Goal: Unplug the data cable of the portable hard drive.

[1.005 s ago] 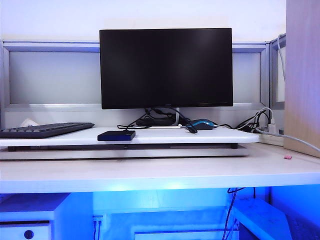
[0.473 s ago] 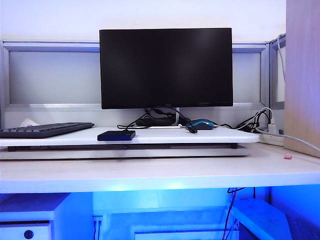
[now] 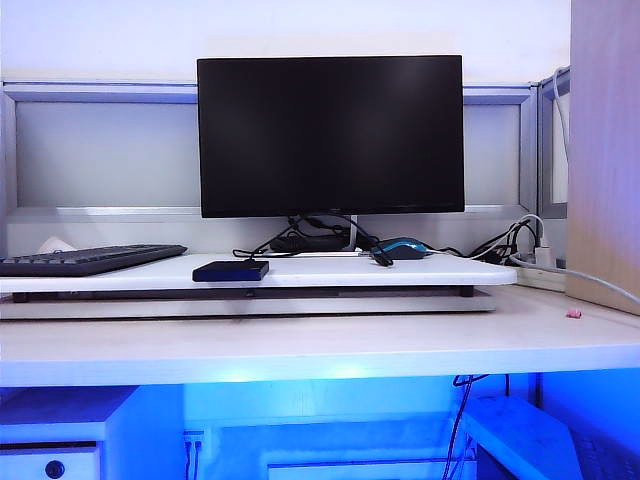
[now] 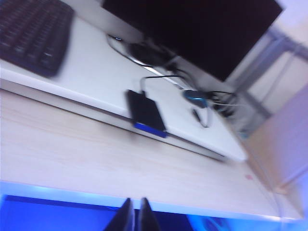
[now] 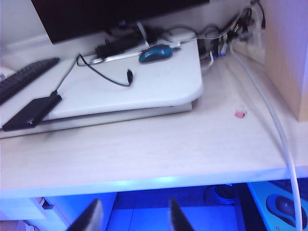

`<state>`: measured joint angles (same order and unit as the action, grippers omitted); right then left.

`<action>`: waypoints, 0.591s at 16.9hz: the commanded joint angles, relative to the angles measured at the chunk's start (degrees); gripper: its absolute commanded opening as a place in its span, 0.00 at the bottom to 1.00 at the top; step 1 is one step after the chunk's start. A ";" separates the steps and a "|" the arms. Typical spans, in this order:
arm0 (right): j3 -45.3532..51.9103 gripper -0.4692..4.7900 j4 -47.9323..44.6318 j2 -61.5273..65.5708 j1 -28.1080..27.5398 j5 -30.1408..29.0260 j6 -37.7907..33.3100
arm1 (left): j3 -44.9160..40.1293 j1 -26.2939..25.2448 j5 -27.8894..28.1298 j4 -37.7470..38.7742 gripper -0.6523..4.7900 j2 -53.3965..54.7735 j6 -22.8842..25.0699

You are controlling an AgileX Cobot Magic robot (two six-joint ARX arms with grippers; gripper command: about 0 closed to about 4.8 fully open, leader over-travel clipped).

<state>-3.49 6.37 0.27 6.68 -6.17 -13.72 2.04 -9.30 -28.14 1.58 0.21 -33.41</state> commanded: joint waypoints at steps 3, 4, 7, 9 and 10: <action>-1.97 0.49 -0.66 -0.17 0.07 -0.35 -0.26 | 6.27 0.02 -0.04 -1.49 0.18 1.60 -4.52; -2.08 0.49 -0.63 -0.15 0.09 -0.48 -0.28 | 8.85 0.02 -0.96 -1.64 0.18 4.70 -4.94; -4.55 0.50 -0.48 0.92 0.09 -0.66 -0.28 | 14.78 0.02 -4.59 -8.04 0.31 17.18 -4.94; -7.23 0.56 -0.74 3.78 0.09 -0.57 -0.24 | 17.59 0.02 -9.53 -17.73 0.77 27.80 -6.40; -8.39 0.57 -1.05 6.05 0.09 -0.59 -0.22 | 18.40 0.15 -10.14 -22.10 1.00 32.98 -11.04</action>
<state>-10.90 6.24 4.49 6.68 -6.68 -13.93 19.88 -9.28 -37.01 -15.44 30.61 -40.14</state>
